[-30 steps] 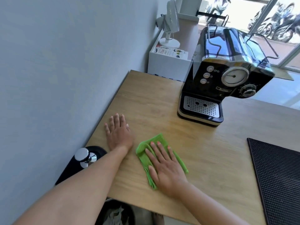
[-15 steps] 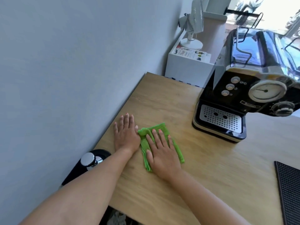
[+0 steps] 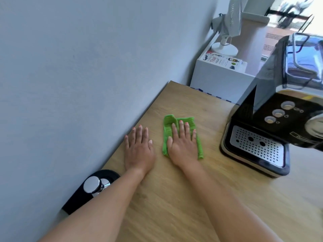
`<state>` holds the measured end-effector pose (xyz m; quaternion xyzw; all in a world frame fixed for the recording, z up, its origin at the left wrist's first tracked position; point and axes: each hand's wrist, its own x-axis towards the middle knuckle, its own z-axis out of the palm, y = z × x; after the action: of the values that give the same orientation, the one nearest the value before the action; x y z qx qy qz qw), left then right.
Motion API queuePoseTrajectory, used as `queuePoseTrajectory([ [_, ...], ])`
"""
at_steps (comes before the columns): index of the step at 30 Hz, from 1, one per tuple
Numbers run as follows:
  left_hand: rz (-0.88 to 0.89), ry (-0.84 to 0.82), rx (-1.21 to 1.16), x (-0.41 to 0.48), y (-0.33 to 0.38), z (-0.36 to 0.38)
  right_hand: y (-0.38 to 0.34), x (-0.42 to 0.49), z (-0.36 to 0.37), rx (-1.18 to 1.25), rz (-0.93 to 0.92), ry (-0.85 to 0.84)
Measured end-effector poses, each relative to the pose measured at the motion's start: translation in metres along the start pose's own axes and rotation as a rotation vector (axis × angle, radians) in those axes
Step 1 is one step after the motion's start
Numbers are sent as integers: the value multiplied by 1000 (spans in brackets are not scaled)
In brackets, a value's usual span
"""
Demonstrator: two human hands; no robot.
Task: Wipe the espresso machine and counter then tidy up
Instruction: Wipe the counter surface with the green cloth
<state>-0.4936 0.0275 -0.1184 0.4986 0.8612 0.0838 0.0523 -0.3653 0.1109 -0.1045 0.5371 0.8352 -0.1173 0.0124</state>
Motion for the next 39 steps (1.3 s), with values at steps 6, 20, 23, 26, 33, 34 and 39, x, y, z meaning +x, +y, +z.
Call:
queuePoseTrajectory([
  [6,-15,51,1,13,-2,0,28,-50,2,-15,-227,-26],
  [20,12,92,19,14,0,9,-31,103,-13,-28,-153,-55],
  [23,-10,95,20,13,0,8,-23,53,-7,-28,-379,-85],
  [26,-28,78,-11,10,2,7,28,20,-6,-51,-449,-69],
  [33,-26,45,-31,7,2,4,39,90,-19,-53,36,-32],
  [34,-27,50,-34,8,3,3,26,94,-19,-49,43,-42],
  [39,-36,34,-18,10,3,3,-9,30,1,-35,-202,-58],
])
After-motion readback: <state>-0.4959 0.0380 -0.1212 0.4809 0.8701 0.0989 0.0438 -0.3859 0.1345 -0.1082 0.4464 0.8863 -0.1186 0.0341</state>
